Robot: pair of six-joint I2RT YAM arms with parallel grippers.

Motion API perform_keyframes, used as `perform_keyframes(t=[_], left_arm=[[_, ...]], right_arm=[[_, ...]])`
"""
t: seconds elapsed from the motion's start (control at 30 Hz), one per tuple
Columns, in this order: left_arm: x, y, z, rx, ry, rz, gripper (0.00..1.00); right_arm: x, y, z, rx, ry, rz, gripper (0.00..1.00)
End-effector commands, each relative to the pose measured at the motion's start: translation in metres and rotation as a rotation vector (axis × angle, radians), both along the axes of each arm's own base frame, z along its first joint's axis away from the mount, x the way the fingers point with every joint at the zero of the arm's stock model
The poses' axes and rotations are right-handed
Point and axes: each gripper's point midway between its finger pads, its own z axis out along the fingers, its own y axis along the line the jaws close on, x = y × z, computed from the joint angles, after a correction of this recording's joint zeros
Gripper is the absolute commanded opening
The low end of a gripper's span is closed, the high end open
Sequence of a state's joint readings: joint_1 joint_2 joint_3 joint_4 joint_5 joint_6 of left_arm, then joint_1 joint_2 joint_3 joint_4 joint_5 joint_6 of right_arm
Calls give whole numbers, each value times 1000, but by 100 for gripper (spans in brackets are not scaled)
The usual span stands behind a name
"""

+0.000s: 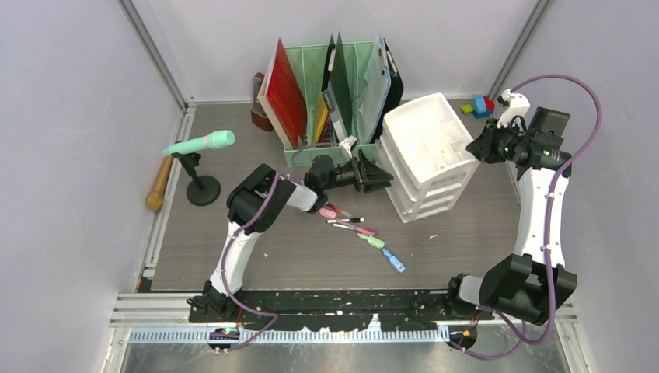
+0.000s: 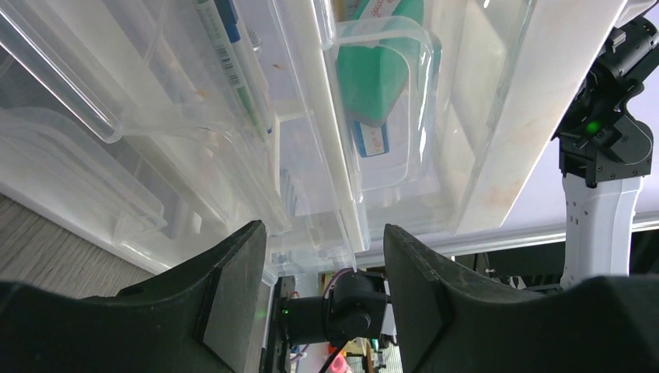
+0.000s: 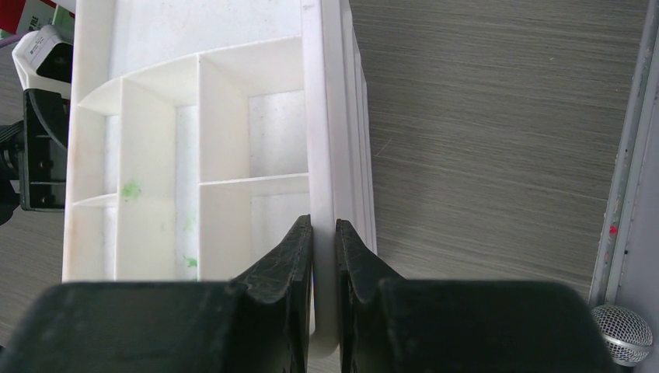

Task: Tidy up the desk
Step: Open the drawer in the storage box.

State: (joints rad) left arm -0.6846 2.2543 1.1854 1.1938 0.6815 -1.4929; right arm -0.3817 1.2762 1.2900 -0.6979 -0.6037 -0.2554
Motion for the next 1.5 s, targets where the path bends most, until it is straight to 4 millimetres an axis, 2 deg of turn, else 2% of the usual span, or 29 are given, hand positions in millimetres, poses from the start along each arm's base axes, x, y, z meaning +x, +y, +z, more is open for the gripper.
perform_keyframes(t=[0.0, 0.27, 0.47, 0.8, 0.93, 1.07, 1.2, 1.37, 1.47], left_arm=[[-10, 18, 66, -126, -162, -7, 59], [-14, 29, 58, -88, -163, 17, 58], [-25, 40, 37, -14, -140, 37, 56], [-32, 47, 31, 56, -164, 45, 57], [-32, 46, 34, 63, -198, 41, 62], [-39, 46, 53, 59, -299, 4, 66], [-43, 49, 63, 129, -458, -25, 68], [-41, 55, 52, 362, -638, -140, 69], [-35, 65, 51, 510, -841, -223, 70]], right_arm=[[-4, -18, -44, -19, 152, -114, 1], [-4, -19, -44, -24, 154, -114, 1], [-4, -20, -44, -32, 153, -117, 1], [-4, -21, -40, -35, 145, -118, 1], [-6, -20, -41, -38, 151, -117, 1], [-5, -20, -43, -34, 155, -113, 1], [-5, -19, -44, -24, 162, -107, 1], [-4, -18, -43, -19, 161, -102, 1], [-5, -16, -44, -15, 164, -97, 1]])
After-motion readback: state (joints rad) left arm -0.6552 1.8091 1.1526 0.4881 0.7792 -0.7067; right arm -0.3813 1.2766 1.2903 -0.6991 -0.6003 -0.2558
